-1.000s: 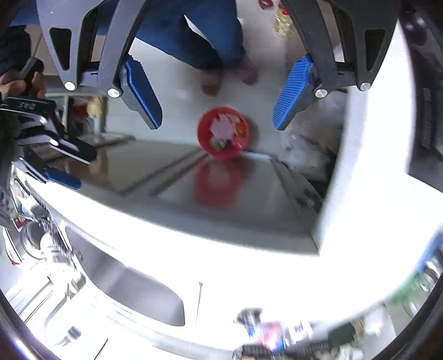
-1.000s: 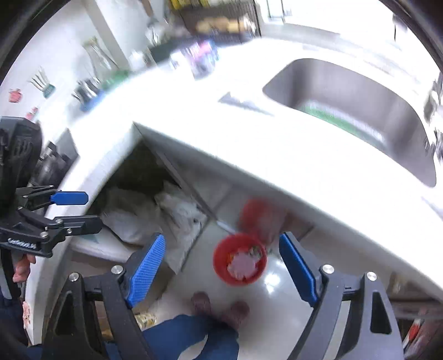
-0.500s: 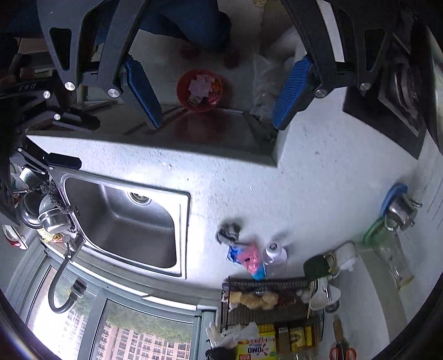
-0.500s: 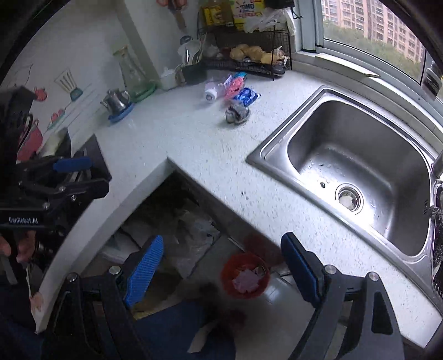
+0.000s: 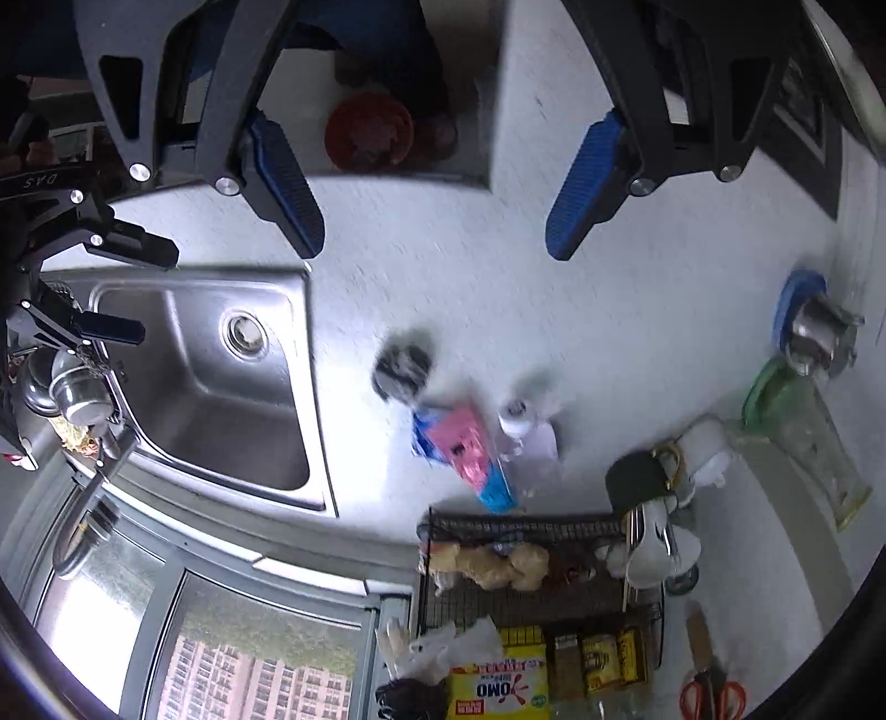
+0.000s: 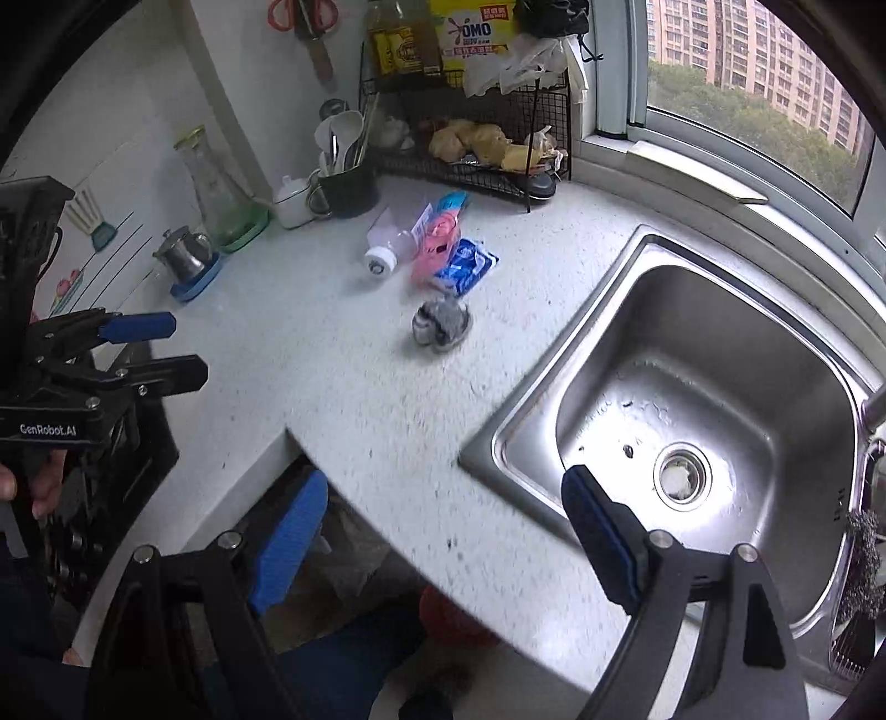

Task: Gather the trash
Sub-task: 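Raise both tools back up to the counter, then grasp the grey sponge with the right gripper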

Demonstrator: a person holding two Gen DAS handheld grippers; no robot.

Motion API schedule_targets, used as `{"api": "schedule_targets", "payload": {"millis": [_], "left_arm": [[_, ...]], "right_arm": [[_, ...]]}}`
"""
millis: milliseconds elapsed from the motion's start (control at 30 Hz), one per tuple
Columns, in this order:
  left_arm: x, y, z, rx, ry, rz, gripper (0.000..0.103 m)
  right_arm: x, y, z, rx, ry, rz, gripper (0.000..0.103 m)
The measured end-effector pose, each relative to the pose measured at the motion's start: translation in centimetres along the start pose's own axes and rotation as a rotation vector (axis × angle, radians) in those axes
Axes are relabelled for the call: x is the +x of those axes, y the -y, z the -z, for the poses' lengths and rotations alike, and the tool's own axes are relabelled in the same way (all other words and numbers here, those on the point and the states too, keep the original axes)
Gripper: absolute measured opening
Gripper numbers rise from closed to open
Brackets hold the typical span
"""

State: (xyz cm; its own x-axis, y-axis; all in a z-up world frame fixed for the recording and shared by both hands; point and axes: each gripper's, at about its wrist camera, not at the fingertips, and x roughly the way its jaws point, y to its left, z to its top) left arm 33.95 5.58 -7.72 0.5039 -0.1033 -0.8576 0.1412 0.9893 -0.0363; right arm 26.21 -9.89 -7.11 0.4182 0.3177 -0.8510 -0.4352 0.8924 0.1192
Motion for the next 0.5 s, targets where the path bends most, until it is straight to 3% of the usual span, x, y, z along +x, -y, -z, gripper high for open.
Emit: {"api": "schedule_targets", "payload": {"millis": [100, 267, 500], "left_arm": [[1.8, -1.2, -2.5, 0.047, -0.019, -0.01, 0.081], [4.8, -3.6, -5.8, 0.053, -0.065, 0.062, 0.081], [10.1, -6.9, -8.8, 0.038, -0.17, 0.118, 0.081]], "right_arm": [[1.5, -0.1, -2.6, 0.009, -0.004, 0.029, 0.086], [4.5, 0.4, -5.8, 0.052, -0.041, 0.044, 0.086], [11.0, 0.2, -8.5, 0.038, -0.167, 0.043, 0.086]]}}
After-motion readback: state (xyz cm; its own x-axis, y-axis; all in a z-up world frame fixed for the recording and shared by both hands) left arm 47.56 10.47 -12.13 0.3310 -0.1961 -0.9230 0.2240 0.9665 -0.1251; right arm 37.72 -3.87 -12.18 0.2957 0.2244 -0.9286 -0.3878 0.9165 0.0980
